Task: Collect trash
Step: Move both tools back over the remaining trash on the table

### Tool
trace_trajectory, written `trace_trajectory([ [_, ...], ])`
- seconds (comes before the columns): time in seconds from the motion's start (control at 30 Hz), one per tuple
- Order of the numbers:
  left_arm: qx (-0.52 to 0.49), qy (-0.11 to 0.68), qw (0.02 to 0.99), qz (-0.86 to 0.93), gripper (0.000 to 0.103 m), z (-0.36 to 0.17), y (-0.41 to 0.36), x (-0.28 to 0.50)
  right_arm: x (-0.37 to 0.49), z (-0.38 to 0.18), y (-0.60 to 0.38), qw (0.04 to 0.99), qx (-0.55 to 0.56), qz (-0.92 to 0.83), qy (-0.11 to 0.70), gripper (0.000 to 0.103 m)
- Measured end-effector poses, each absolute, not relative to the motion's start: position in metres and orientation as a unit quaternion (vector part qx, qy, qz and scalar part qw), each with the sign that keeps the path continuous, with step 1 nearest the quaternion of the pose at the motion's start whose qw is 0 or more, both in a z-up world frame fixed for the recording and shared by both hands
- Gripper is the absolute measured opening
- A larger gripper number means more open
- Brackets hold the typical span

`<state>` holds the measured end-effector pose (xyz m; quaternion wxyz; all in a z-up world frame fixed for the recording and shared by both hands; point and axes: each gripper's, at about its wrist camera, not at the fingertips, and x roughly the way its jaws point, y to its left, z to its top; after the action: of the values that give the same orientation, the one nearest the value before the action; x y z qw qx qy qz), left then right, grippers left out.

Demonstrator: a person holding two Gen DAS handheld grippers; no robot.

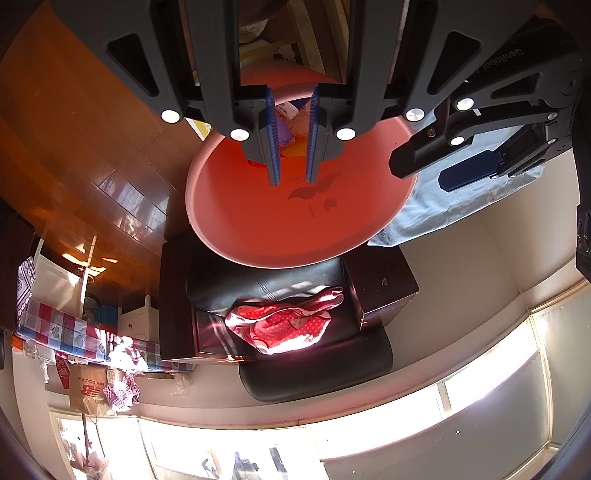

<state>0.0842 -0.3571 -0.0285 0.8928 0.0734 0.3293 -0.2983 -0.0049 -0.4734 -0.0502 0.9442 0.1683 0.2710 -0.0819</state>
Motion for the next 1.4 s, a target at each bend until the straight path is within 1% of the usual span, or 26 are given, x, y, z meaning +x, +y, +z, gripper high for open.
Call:
trace_trajectory([
  [0.43,0.06,0.32,0.899,-0.294,0.067,-0.012,-0.327,0.064,-0.02,-0.033,-0.446,0.948,0.149,-0.072,0.271,0.015],
  [0.47,0.058,0.319,0.9,-0.292,0.067,-0.011,-0.324,0.062,-0.022,-0.032,-0.443,0.949,0.147,-0.071,0.271,0.016],
  [0.6,0.046,0.319,0.903,-0.285,0.067,-0.007,-0.308,0.06,-0.026,-0.027,-0.434,0.949,0.145,-0.065,0.271,0.03],
  [0.63,0.044,0.32,0.903,-0.283,0.068,-0.007,-0.304,0.059,-0.027,-0.027,-0.432,0.949,0.145,-0.062,0.271,0.031],
  [1.1,0.027,0.319,0.91,-0.265,0.071,-0.003,-0.256,0.042,-0.034,-0.018,-0.392,0.954,0.113,-0.032,0.277,0.032],
  [1.4,0.013,0.331,0.911,-0.247,0.074,-0.011,-0.219,0.035,-0.032,-0.016,-0.364,0.952,0.09,0.0,0.291,0.032],
])
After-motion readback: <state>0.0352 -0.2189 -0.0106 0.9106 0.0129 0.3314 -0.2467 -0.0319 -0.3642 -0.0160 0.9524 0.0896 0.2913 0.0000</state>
